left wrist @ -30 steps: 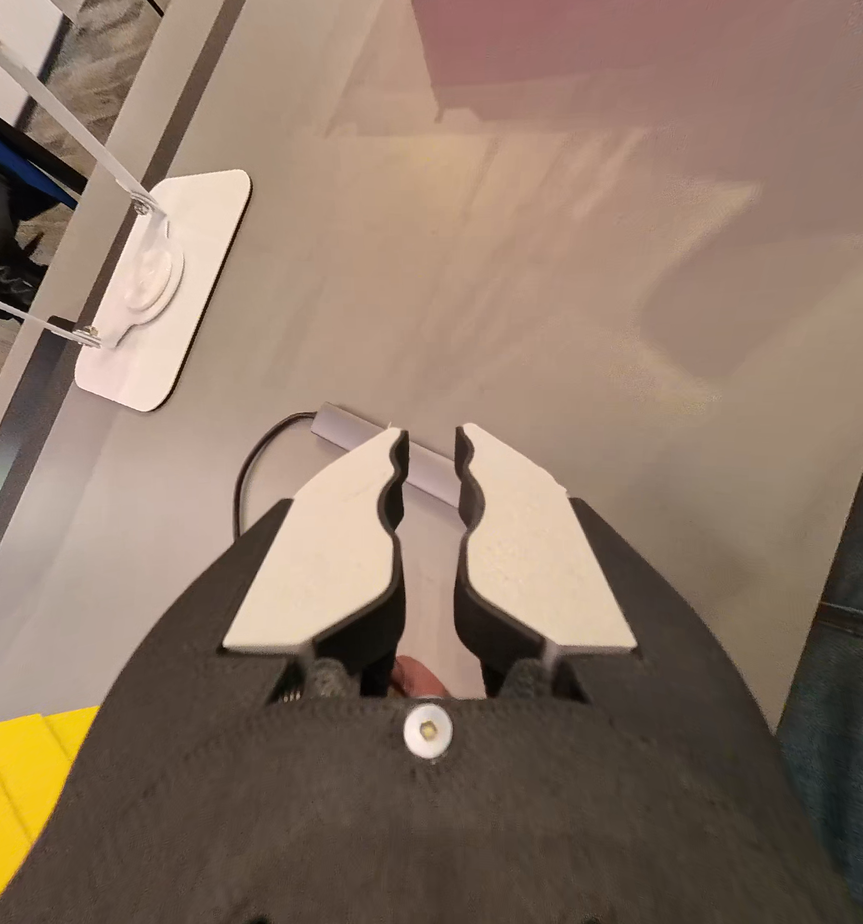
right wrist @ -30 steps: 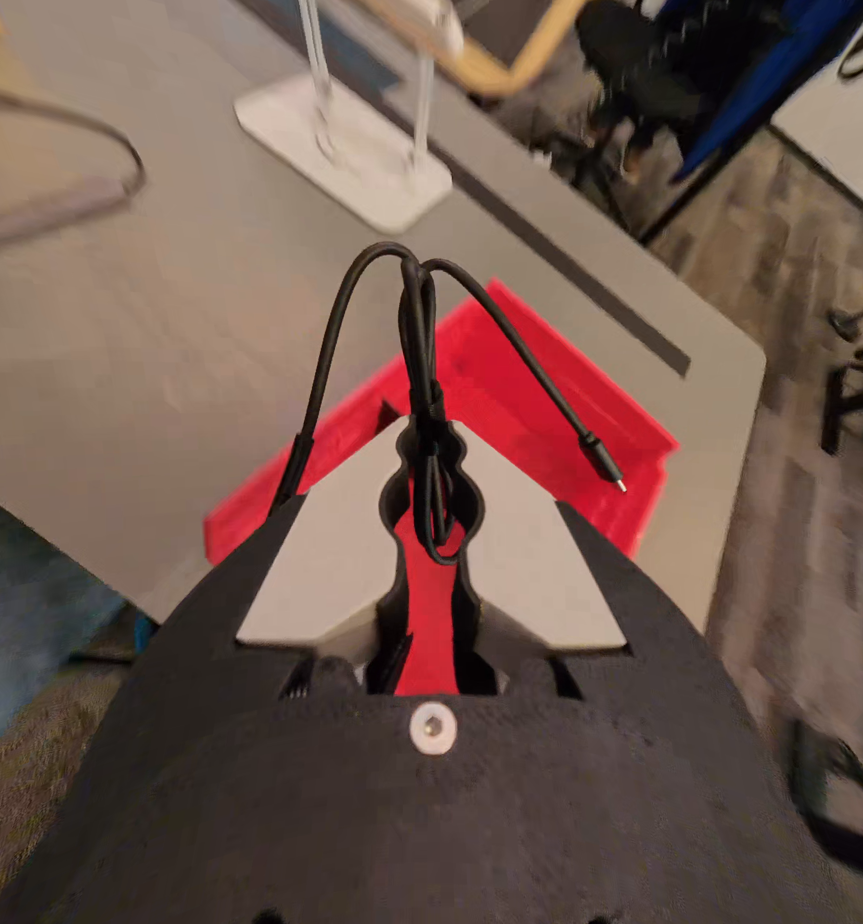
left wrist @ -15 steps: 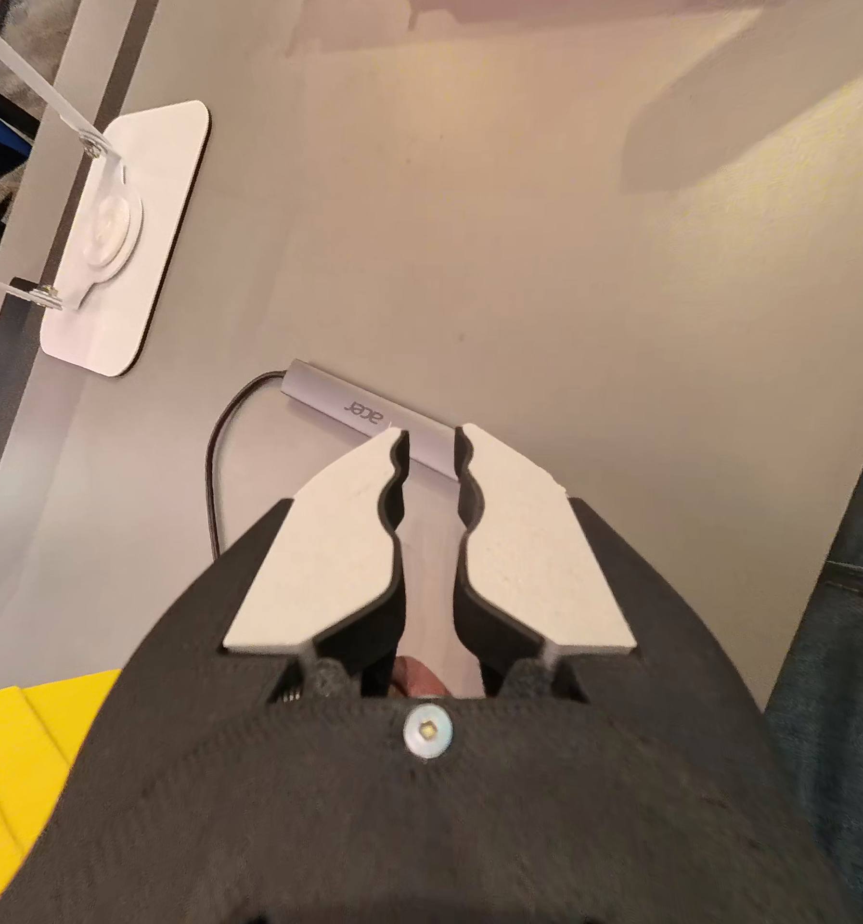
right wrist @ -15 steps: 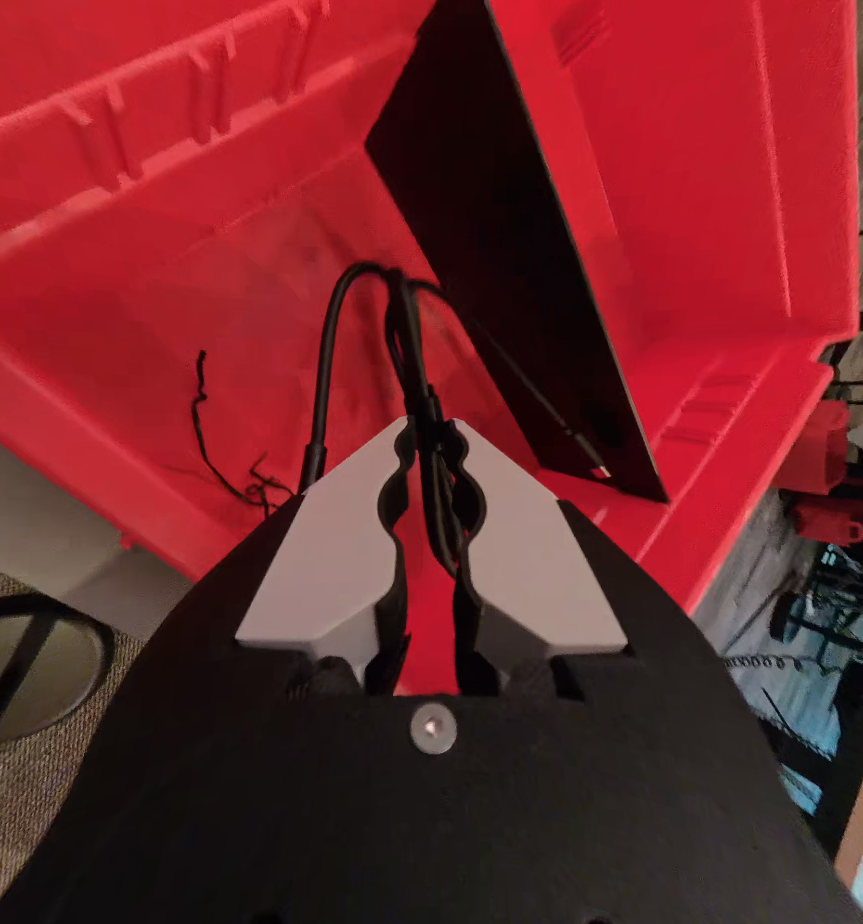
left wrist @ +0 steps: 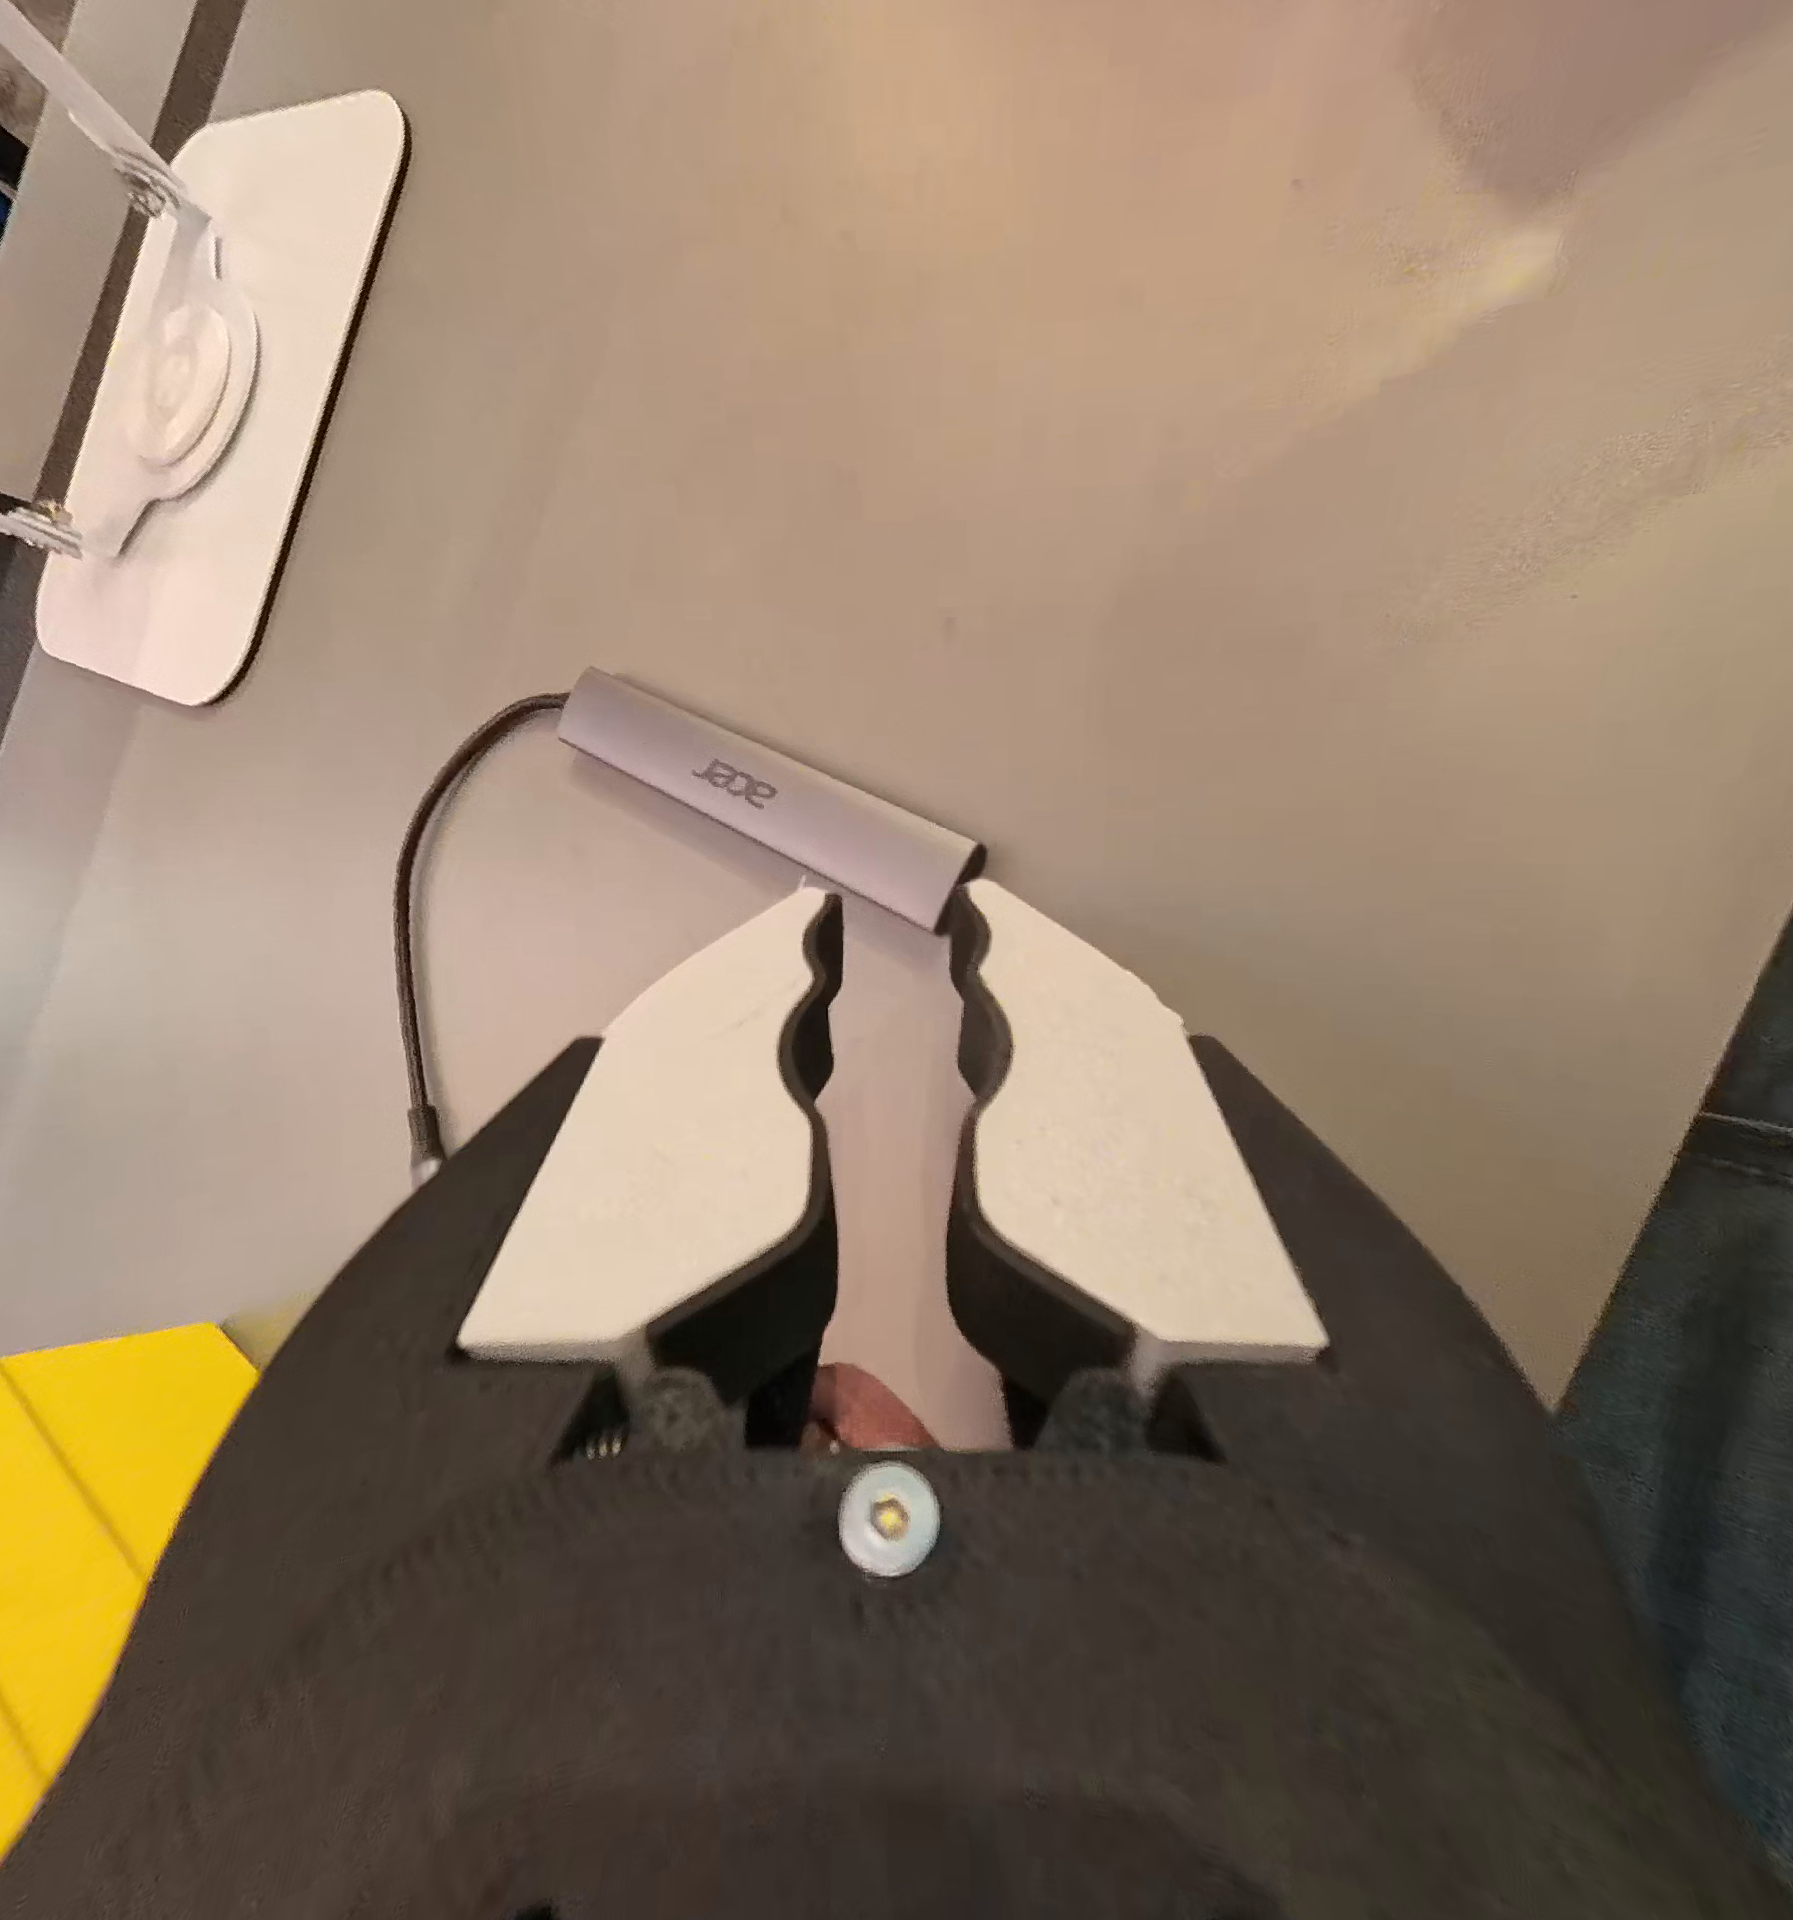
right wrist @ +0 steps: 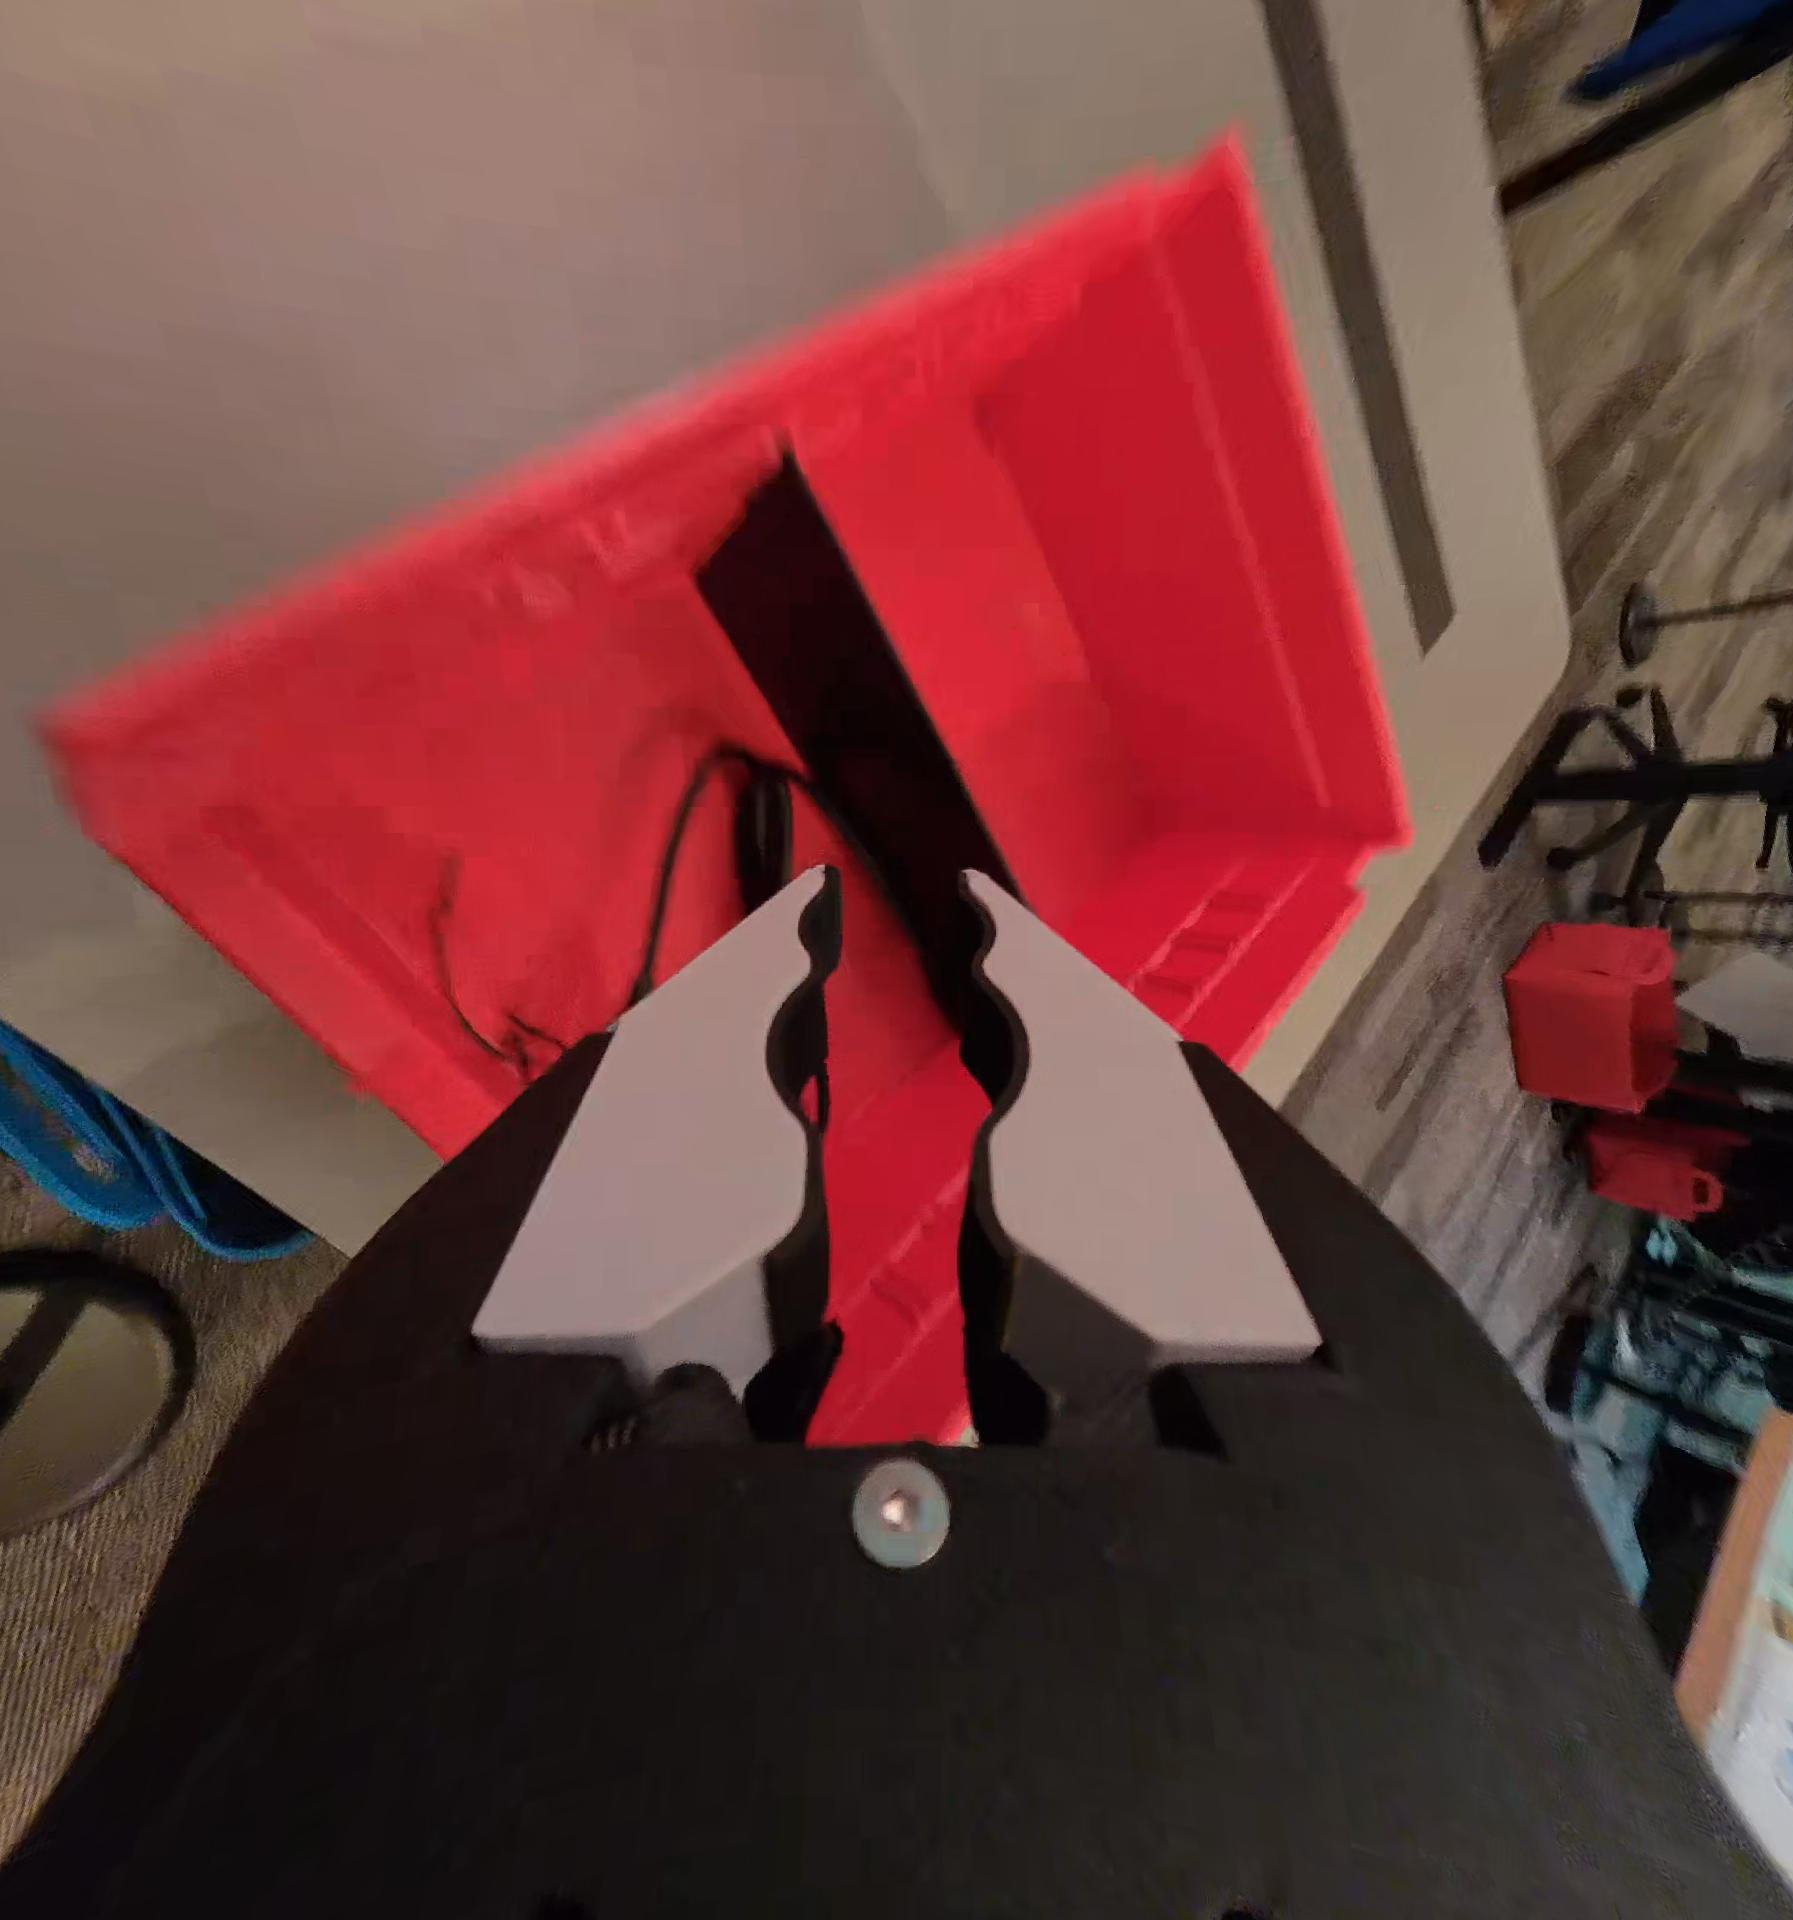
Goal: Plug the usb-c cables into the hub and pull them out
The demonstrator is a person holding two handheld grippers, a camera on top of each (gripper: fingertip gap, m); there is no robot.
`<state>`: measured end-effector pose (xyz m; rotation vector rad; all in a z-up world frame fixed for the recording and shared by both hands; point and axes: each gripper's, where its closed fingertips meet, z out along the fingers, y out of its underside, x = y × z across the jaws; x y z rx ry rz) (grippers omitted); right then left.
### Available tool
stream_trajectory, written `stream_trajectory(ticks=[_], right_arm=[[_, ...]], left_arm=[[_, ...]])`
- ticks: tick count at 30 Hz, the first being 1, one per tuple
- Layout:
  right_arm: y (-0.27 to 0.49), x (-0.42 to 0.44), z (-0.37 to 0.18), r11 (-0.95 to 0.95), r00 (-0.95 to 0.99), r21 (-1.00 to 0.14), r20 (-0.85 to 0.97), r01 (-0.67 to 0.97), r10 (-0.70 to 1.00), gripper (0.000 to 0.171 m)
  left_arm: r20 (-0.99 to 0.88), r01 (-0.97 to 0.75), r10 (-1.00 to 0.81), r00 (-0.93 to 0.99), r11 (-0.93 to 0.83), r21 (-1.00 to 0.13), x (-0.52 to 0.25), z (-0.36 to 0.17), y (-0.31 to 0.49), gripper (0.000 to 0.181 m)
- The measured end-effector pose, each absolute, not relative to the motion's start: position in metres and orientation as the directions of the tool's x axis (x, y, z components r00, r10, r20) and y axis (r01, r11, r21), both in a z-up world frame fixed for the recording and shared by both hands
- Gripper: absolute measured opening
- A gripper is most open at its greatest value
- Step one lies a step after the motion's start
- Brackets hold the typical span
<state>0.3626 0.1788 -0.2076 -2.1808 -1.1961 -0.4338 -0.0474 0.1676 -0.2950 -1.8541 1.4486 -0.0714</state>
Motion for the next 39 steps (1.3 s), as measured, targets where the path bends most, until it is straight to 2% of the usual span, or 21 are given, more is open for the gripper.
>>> stream_trajectory(ticks=[4,7,10,13,16,20,24,27,30,39], right_arm=[[0.179,0.263,-0.163,-0.260,0.568,-0.569,0.472,0.780,0.674,0.016],[0.174,0.151,-0.159,-0.180,0.525,-0.693,0.325,0.698,0.786,0.037],[0.183,0.064,-0.183,-0.138,0.446,-0.681,0.301,0.719,0.843,0.039],[0.212,0.008,-0.226,-0.222,0.447,-0.683,0.169,0.696,0.879,0.041],[0.243,-0.013,-0.274,-0.319,0.478,-0.614,0.108,0.722,0.872,0.048],[0.265,-0.025,-0.307,-0.400,0.533,-0.557,0.094,0.728,0.841,0.060],[0.275,-0.034,-0.321,-0.433,0.561,-0.550,0.078,0.714,0.824,0.050],[0.281,-0.039,-0.322,-0.466,0.589,-0.570,0.039,0.677,0.807,0.028],[0.290,-0.038,-0.322,-0.475,0.604,-0.575,0.043,0.666,0.796,0.017],[0.299,-0.033,-0.322,-0.435,0.561,-0.566,0.059,0.700,0.826,0.012]], left_arm=[[-0.364,-0.796,-0.855,0.370,-0.089,-0.598,-0.051,-0.298,0.158,0.020],[-0.353,-0.801,-0.865,0.357,-0.090,-0.591,-0.052,-0.302,0.150,0.021],[-0.380,-0.831,-0.877,0.295,-0.038,-0.555,-0.051,-0.303,0.146,0.022],[-0.367,-0.833,-0.887,0.282,-0.037,-0.552,-0.054,-0.304,0.145,0.022],[-0.378,-0.837,-0.881,0.285,-0.036,-0.546,-0.059,-0.304,0.147,0.022],[-0.363,-0.819,-0.878,0.313,-0.057,-0.571,-0.061,-0.300,0.152,0.022],[-0.359,-0.815,-0.879,0.314,-0.055,-0.577,-0.061,-0.302,0.154,0.022],[-0.347,-0.805,-0.880,0.324,-0.063,-0.590,-0.061,-0.303,0.155,0.022],[-0.352,-0.800,-0.877,0.328,-0.060,-0.597,-0.061,-0.301,0.156,0.022],[-0.356,-0.798,-0.878,0.320,-0.047,-0.600,-0.059,-0.300,0.154,0.022]])
